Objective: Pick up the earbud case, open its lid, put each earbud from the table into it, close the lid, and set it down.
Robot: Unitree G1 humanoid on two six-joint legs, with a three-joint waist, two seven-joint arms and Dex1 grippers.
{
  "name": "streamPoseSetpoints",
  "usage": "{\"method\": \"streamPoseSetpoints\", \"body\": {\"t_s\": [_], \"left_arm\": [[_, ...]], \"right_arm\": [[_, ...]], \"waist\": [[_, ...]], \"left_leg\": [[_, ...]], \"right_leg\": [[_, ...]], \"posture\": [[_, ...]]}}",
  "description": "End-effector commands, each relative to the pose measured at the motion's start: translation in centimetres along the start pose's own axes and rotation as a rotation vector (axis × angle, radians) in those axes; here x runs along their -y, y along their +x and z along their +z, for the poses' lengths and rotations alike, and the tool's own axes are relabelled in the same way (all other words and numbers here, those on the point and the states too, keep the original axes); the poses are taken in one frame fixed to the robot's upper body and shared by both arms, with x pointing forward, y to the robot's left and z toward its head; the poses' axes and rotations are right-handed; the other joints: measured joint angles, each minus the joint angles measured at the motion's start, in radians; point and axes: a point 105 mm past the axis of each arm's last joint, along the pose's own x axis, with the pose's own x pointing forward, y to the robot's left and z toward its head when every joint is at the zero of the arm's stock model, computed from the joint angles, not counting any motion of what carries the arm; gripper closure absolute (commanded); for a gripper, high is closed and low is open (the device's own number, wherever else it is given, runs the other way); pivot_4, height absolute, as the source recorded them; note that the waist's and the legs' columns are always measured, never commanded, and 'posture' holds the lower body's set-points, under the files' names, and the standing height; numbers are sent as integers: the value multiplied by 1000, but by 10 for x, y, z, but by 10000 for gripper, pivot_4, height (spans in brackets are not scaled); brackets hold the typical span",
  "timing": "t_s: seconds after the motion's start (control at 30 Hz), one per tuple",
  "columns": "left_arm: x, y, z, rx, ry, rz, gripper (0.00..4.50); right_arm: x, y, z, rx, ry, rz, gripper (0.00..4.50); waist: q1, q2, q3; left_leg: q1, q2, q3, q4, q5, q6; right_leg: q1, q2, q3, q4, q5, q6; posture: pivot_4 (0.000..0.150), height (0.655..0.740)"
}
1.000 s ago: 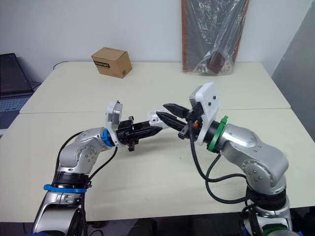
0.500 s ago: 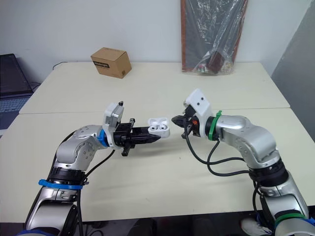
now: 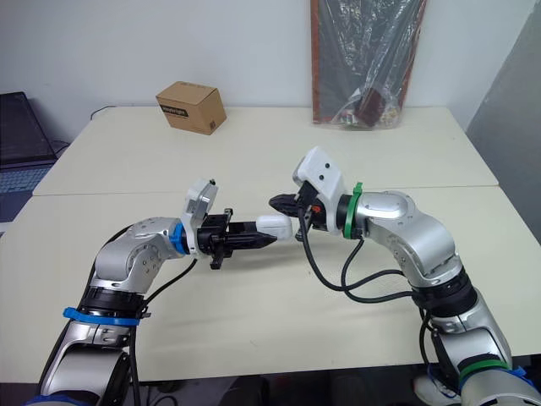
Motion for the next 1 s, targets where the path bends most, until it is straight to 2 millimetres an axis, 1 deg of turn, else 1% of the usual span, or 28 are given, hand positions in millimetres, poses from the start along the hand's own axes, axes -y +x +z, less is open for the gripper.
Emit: {"method": "streamPoseSetpoints", "body": {"t_s": [0.03,0.13,0.23,0.3,0.37,0.43,0.53,0.63,0.73,0.87,1.0], "left_arm": [[-3,2,20,54,38,7,36490],[-5,2,23,67,34,15,36490],[-6,2,23,68,28,26,36490],[-12,3,19,35,20,79,36490],[-27,2,9,-37,-6,195,36490],[-39,-1,-2,-97,-54,293,36490],[-49,-2,-17,-156,-165,366,36490],[-52,2,-21,-152,-278,359,36490],[-55,5,-24,-151,-366,351,36490],[-64,4,-32,-163,-398,376,36490],[-65,5,-41,-194,-420,376,36490]], "right_arm": [[-9,-4,8,26,-40,17,44873],[-13,-5,6,19,-42,23,44873],[-12,-6,3,7,-43,10,44873],[-1,-11,1,-10,-12,-47,44873],[14,-22,0,-18,33,-123,44873],[19,-32,-1,-24,38,-163,44873],[15,-46,-14,-55,15,-164,44873],[14,-55,-29,-97,12,-175,44873],[13,-60,-40,-123,17,-179,44873],[12,-63,-49,-143,28,-181,44873],[9,-64,-51,-145,35,-178,44873]], "waist": [[0,0,0],[0,0,0],[0,0,0],[0,0,0],[0,0,0],[1,0,0],[3,0,0],[1,0,0],[1,0,0],[-1,0,0],[-2,0,0]], "left_leg": [[0,0,0,0,0,0],[0,0,0,0,0,0],[0,0,0,0,0,0],[0,0,0,0,0,0],[0,0,0,0,0,0],[0,0,0,1,0,0],[0,-1,-1,0,0,0],[-1,-1,0,0,0,0],[-1,-1,0,0,0,0],[1,-1,0,0,0,0],[1,-1,0,0,0,0]], "right_leg": [[0,0,0,0,0,0],[0,0,0,0,0,0],[0,0,0,0,0,0],[0,0,0,0,0,0],[0,0,0,1,0,0],[0,0,0,1,0,0],[1,0,0,0,0,0],[0,-1,0,0,0,0],[0,0,0,0,0,0],[1,0,0,1,-1,2],[1,0,0,1,-2,4]], "posture": [[1500,7400],[1500,7400],[1500,7400],[1500,7400],[1500,7400],[1500,7400],[1500,7400],[1500,7400],[1500,7400],[1500,7400],[1500,7400]]}}
